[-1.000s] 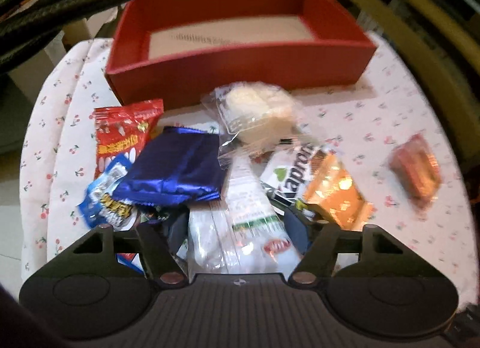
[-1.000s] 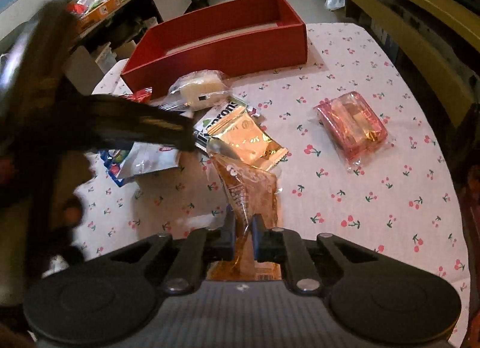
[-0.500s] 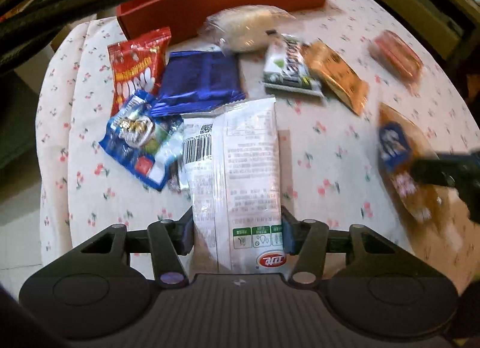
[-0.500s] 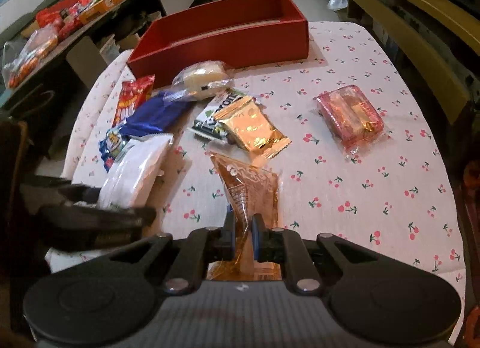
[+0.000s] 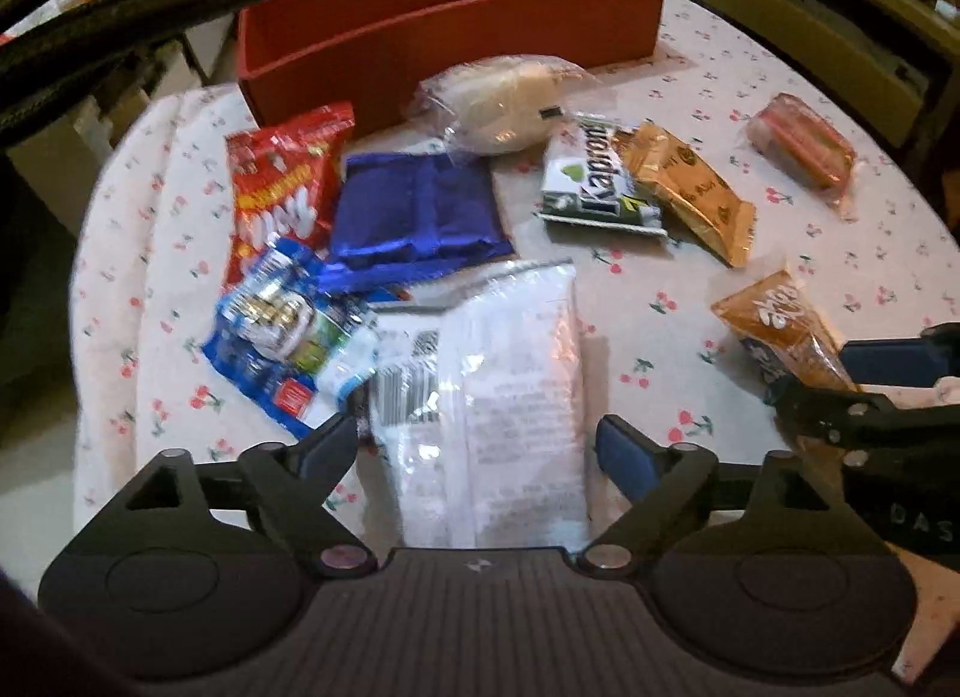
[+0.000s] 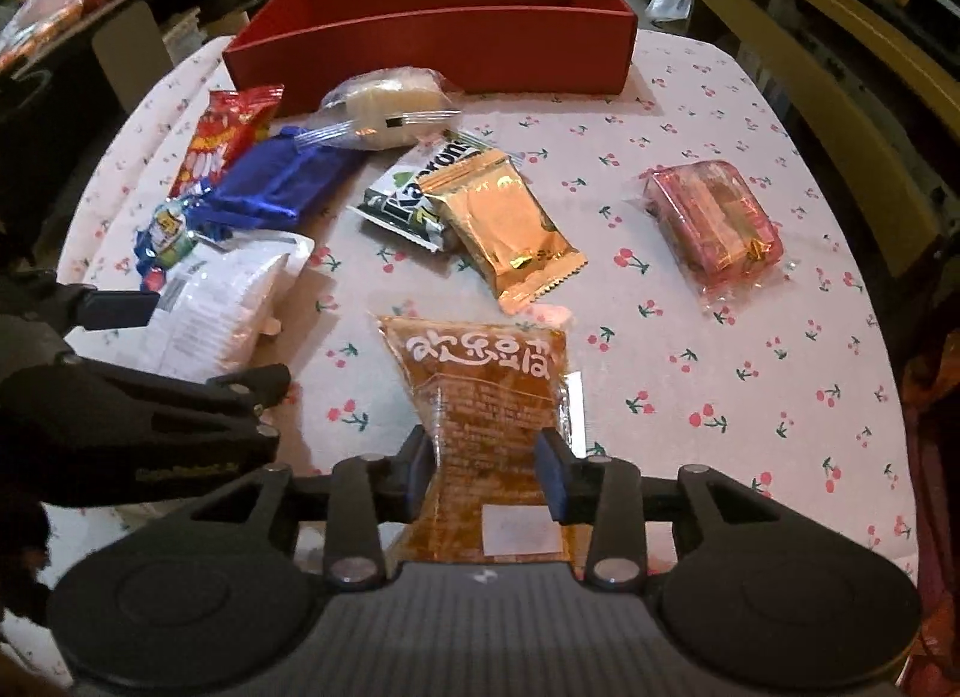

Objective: Organize snacks
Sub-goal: 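Grasp the white bag with the left tool while the right tool grasps the orange bread pack, then carry both packs into the red tray and release them from both tools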

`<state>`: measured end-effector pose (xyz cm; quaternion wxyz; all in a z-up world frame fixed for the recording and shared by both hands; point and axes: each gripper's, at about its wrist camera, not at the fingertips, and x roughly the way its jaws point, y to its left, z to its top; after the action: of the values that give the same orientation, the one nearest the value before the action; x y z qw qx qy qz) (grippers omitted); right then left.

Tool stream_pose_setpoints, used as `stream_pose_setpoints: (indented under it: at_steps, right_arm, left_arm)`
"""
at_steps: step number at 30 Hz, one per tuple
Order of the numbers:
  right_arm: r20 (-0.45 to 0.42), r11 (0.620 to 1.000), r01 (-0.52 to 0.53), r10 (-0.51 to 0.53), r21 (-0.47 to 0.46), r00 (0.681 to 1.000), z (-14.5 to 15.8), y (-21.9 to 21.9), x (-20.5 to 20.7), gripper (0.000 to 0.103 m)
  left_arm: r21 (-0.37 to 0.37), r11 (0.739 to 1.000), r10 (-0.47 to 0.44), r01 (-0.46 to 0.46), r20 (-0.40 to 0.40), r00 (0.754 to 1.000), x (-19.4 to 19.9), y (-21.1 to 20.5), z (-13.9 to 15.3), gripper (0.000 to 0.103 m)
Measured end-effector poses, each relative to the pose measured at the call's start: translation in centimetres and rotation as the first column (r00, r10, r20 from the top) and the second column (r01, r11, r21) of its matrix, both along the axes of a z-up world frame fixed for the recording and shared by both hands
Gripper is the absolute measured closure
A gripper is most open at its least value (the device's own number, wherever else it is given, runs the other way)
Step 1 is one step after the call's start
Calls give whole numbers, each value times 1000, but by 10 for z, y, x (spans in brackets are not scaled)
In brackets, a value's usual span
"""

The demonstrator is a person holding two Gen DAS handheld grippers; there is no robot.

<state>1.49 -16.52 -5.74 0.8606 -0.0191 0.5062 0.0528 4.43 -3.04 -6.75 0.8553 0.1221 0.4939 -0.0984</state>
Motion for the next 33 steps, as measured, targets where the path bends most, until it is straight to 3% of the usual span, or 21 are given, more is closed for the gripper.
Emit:
stream_pose_setpoints:
  at_steps: [3,10,22,33]
  right_arm:
    - [26,999,-7,8,-39,1000,4,6,-5,80]
    - [38,999,6,-4,-50,999,8,9,-10,84]
    - [58,999,7,-5,-44,998,18,11,-18,85]
    - [75,995,80,-83,52,994,33,-3,-33,88]
  left_arm:
    - [-43,999,-17,16,-19,1000,-4,1,2,26]
    - [-28,997,-72,71,-10,997,-19,-8,5,41]
    - [-15,996,-85,85,13,996,-28,-8,11,50]
    - [-104,994,-42,44,19,999,-25,8,30,54]
